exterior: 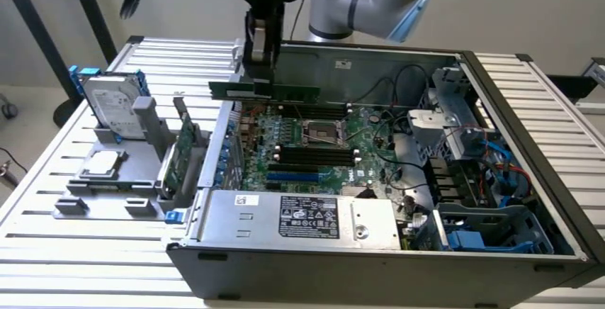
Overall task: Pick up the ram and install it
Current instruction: 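Pick up the ram and move it above insertion slot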
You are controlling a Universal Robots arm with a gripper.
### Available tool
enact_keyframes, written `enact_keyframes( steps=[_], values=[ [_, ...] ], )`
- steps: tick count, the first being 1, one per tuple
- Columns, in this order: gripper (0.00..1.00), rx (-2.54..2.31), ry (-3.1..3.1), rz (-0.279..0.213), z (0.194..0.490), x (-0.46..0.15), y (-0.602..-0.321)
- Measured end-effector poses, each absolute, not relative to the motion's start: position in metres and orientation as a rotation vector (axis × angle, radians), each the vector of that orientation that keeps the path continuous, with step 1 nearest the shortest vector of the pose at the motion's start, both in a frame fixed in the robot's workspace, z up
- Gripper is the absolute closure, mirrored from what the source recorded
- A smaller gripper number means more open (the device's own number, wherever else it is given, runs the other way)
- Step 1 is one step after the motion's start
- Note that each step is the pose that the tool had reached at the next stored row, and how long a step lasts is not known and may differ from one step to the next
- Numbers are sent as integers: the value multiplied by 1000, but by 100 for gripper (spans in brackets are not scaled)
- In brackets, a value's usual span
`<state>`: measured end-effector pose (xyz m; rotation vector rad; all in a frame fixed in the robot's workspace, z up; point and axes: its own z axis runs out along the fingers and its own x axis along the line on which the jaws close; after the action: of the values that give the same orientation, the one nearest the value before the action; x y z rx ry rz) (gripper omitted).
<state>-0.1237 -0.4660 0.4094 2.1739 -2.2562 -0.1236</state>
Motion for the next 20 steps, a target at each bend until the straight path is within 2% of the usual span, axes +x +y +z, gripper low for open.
enact_keyframes(
  steps=[12,20],
  values=[
    [87,2174,-2256,-124,388,-71,-446],
    [87,2174,-2256,-123,373,-64,-411]
  ],
)
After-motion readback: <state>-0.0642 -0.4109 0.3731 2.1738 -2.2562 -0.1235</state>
